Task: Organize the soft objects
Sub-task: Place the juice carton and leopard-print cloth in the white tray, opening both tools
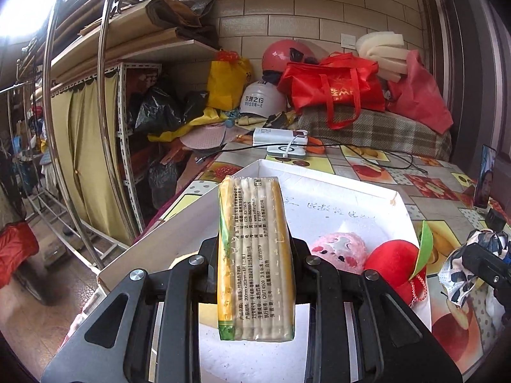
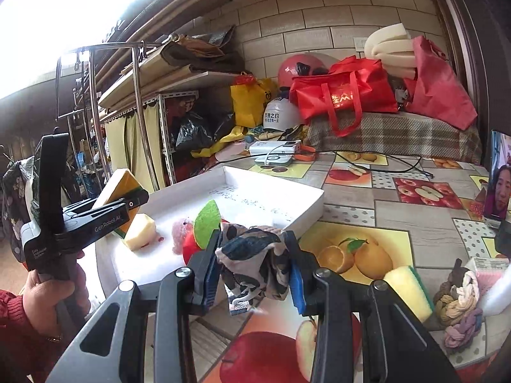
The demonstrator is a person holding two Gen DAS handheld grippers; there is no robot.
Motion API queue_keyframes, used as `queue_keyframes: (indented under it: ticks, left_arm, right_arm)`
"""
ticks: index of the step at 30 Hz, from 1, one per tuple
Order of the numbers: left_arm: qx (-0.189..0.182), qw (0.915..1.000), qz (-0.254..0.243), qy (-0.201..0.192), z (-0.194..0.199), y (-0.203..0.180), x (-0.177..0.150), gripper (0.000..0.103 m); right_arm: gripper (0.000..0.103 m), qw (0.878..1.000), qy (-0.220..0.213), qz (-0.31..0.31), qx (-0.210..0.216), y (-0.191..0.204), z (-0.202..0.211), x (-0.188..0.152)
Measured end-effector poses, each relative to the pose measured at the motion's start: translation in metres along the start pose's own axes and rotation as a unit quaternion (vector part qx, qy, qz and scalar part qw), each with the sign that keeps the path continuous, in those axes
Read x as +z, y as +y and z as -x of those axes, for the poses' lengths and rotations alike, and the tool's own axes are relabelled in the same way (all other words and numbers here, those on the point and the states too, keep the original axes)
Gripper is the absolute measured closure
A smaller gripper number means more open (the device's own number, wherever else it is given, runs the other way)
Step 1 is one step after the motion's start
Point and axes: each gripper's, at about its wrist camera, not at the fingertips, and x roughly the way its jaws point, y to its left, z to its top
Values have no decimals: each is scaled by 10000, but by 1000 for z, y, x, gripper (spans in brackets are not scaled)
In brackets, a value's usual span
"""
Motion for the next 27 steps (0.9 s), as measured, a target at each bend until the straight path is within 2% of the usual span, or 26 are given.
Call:
queue_keyframes:
  ticks: [3,5,7,9,11,15,19,24,25,26,27]
  left_arm:
    - [-118,9999,-62,-46,0,-2,1,77]
    - [-154,9999,44,-26,-2,2,2,77]
    - [-182,9996,191,75,-7,7,4,77]
    - [-204,9992,306,172,-11,11,5,77]
    - [-195,9990,361,187,-12,13,5,77]
    - [-174,9993,258,193,-12,9,6,77]
    - [-227,9992,115,299,-16,4,7,77]
    - [-211,9986,12,493,-23,2,7,77]
    - [-169,9987,-4,490,-23,1,7,77]
    - [-112,9988,-8,476,-22,1,7,76]
    - [-35,9989,11,459,-22,1,6,69]
  right_arm:
    - [67,9985,82,120,531,21,-15,3]
    - [67,9952,321,308,867,37,-28,4]
    - [67,9888,783,495,1174,48,-45,2]
    - [67,9817,1295,410,1333,47,-63,-1]
    - [67,9804,1554,132,1204,35,-77,-1]
    - [67,9898,1355,71,445,16,-94,12]
    - [67,9898,1351,111,430,17,-100,15]
    - [63,9944,932,400,304,28,-87,18]
    - [49,9949,896,394,262,28,-85,18]
    - [29,9951,872,388,248,27,-88,21]
    - [21,9956,838,378,191,27,-87,21]
